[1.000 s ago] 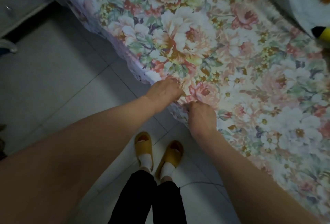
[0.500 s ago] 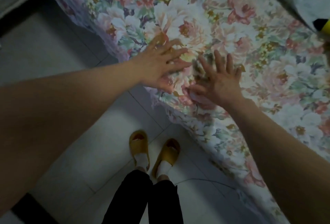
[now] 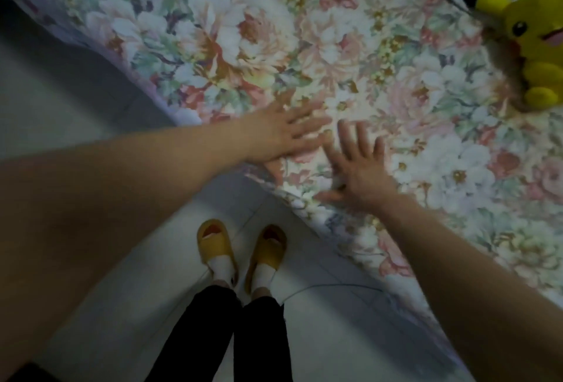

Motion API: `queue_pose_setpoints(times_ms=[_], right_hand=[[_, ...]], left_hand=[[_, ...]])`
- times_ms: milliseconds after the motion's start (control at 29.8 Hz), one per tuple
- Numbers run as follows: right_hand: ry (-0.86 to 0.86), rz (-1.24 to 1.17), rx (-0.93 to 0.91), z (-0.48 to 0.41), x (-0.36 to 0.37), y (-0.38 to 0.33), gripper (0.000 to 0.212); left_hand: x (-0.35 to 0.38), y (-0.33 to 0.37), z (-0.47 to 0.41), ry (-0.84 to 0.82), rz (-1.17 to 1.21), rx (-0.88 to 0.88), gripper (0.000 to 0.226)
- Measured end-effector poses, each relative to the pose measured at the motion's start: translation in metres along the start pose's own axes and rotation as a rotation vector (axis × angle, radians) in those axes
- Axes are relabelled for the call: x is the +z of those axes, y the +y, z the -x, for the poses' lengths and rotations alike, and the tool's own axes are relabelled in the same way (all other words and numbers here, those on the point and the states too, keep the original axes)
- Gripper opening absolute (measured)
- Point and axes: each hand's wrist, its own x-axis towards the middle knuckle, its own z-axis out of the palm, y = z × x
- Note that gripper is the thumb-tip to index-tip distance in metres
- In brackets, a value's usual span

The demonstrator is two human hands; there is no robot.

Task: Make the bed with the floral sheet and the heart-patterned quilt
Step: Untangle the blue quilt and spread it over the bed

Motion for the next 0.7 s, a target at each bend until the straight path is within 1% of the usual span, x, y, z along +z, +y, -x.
queue_pose_setpoints(times_ms=[34, 67, 101, 134, 168, 235, 268, 302, 335, 369, 436, 469, 503, 536, 570, 603, 637, 670, 704], right_hand=[[-0.023, 0.024, 0.002, 0.017, 0.014, -0.005, 0.111], [-0.026, 0.028, -0.001, 0.031, 0.028, -0.015, 0.107], [-0.027, 0.001, -0.019, 0.050, 0.044, -0.035, 0.101], [-0.012, 0.024, -0.045, 0.061, 0.049, -0.033, 0.095], [-0.024, 0.028, -0.091, 0.074, 0.050, -0.035, 0.088], [0.007, 0.000, -0.234, 0.078, 0.041, -0.029, 0.072], [0.038, -0.046, -0.254, 0.081, 0.030, -0.020, 0.065], [0.088, -0.053, -0.234, 0.081, 0.016, -0.006, 0.062], [0.127, -0.039, -0.177, 0.072, 0.005, 0.008, 0.064], [0.144, -0.011, -0.079, 0.062, -0.005, 0.031, 0.070], [0.107, 0.045, 0.095, 0.044, -0.024, 0.080, 0.085], [0.078, 0.079, 0.124, 0.042, -0.023, 0.103, 0.090], [0.035, 0.103, 0.109, 0.042, -0.018, 0.111, 0.095], [0.007, 0.143, 0.063, 0.046, -0.009, 0.111, 0.097], [-0.003, 0.155, 0.024, 0.062, 0.008, 0.104, 0.098], [0.044, 0.159, 0.004, 0.079, 0.027, 0.094, 0.098], [0.075, 0.173, -0.031, 0.092, 0.034, 0.081, 0.096], [0.092, 0.135, -0.057, 0.123, 0.053, 0.070, 0.093], [0.102, 0.112, -0.113, 0.137, 0.061, 0.059, 0.088]], left_hand=[[0.011, 0.026, -0.013, -0.030, 0.040, -0.005, 0.125], [0.023, 0.042, -0.014, -0.021, 0.072, -0.004, 0.128], [0.039, 0.059, 0.003, 0.022, 0.116, 0.015, 0.129], [0.050, 0.063, 0.002, 0.073, 0.105, 0.048, 0.128], [0.051, 0.067, 0.009, 0.075, 0.107, 0.102, 0.123], [0.038, 0.055, 0.017, 0.106, 0.103, 0.308, 0.105], [0.026, 0.053, 0.013, 0.176, 0.123, 0.385, 0.095], [0.010, 0.046, 0.001, 0.262, 0.137, 0.427, 0.086], [-0.004, 0.037, -0.010, 0.308, 0.146, 0.389, 0.080], [-0.018, 0.025, -0.029, 0.362, 0.152, 0.311, 0.078], [-0.034, 0.005, -0.066, 0.380, 0.125, 0.120, 0.086], [-0.032, 0.006, -0.086, 0.323, 0.070, 0.065, 0.091], [-0.027, 0.009, -0.096, 0.255, 0.032, 0.029, 0.093], [-0.022, 0.016, -0.100, 0.220, 0.027, 0.032, 0.093], [-0.012, 0.034, -0.104, 0.199, 0.028, 0.075, 0.090], [0.001, 0.050, -0.107, 0.224, 0.023, 0.138, 0.084], [0.004, 0.055, -0.101, 0.244, 0.014, 0.217, 0.078], [0.012, 0.075, -0.100, 0.263, 0.025, 0.329, 0.073], [0.017, 0.077, -0.095, 0.299, 0.014, 0.420, 0.069]])
